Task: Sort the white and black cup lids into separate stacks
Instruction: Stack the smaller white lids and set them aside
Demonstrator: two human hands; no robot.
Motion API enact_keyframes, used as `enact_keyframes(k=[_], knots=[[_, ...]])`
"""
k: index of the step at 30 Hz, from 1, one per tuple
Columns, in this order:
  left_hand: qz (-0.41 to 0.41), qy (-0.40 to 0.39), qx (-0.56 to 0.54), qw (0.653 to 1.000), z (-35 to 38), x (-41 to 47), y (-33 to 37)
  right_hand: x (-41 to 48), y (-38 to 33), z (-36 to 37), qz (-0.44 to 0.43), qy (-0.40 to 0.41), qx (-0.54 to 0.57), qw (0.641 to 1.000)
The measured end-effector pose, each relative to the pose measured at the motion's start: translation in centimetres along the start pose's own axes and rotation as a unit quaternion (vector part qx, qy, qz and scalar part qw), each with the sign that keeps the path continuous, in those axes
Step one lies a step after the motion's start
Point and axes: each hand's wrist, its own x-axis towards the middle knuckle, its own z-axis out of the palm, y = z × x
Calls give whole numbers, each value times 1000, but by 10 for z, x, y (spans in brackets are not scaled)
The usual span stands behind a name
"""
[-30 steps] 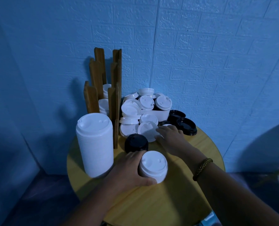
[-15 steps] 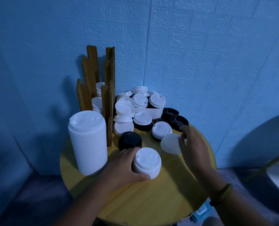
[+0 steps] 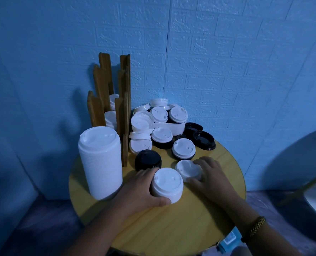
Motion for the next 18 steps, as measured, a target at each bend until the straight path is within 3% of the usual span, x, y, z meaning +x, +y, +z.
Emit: enact_keyframes(k=[2,8,12,18], knots=[[0,1,-1,1000,-1,0,0,5,-1,0,3,-66,16,998],[10,-3,-8,1000,-1,-1,0,4,-4,1,25,-73,-45,996],[15,1,-14,1000,-1,-2,0,0,-2,-4,-9,-134,21,991],[11,0,-27,1000,0,-2,1,-5,-23,-21,34,28,132,990]])
